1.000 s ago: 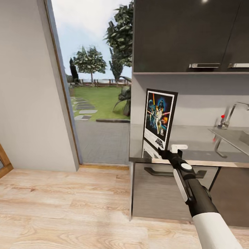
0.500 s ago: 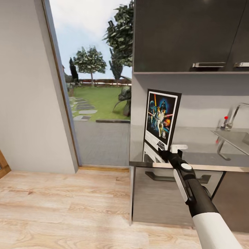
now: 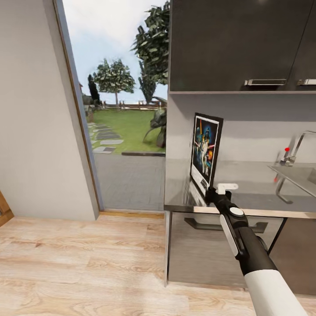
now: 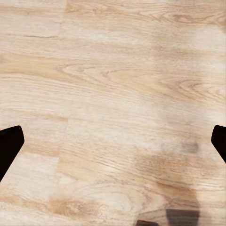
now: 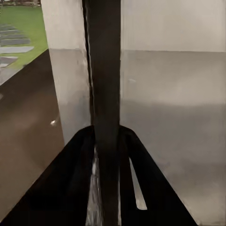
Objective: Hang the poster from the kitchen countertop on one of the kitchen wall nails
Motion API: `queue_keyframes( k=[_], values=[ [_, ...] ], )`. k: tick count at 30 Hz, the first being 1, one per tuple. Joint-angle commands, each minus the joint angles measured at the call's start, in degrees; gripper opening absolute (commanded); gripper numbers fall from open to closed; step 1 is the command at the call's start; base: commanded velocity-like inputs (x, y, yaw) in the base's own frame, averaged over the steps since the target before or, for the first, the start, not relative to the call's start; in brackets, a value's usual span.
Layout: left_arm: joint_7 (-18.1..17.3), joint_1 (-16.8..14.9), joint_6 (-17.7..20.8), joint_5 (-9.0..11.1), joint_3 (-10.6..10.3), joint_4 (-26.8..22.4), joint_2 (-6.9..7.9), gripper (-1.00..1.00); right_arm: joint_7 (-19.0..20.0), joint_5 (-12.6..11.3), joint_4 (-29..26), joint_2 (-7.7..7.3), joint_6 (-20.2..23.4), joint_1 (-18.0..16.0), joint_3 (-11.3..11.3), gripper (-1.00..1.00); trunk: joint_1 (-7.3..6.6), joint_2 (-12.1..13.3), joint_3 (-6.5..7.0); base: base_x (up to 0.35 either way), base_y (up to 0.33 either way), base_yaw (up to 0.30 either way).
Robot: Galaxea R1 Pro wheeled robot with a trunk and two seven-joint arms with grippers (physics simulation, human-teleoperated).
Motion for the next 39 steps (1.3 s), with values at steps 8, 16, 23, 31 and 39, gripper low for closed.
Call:
queue_keyframes(
  k=[8,16,23,31,39],
  values=[
    [0.0,0.0,-0.1,0.0,0.0,-0.1,0.0,1.0,-0.3,-0.2,-0.1,-0.02,0.3,0.0,0.1,-1.0,0.0,0.0,-0.05,0.0,0.0,0.0],
    [0.0,0.0,-0.1,0.0,0.0,-0.2,0.0,1.0,-0.3,-0.3,-0.2,-0.02,0.3,0.0,0.1,-1.0,0.0,0.0,-0.05,0.0,0.0,0.0],
    [0.0,0.0,-0.1,0.0,0.0,-0.3,0.07,1.0,-0.4,-0.3,-3.7,0.11,1.0,0.0,0.4,-1.0,0.0,0.0,-0.05,0.0,0.0,0.0],
    [0.0,0.0,-0.1,0.0,0.0,-0.3,0.08,1.0,-0.4,-0.3,-4.1,0.45,1.1,0.0,0.5,-1.0,0.0,0.0,-0.05,0.0,0.0,0.0],
    [0.0,0.0,-0.1,0.0,0.0,-0.2,0.08,1.0,-0.4,-0.3,-4.1,0.93,1.1,0.0,0.5,-1.0,0.0,0.0,-0.05,0.0,0.0,0.0]
  ],
)
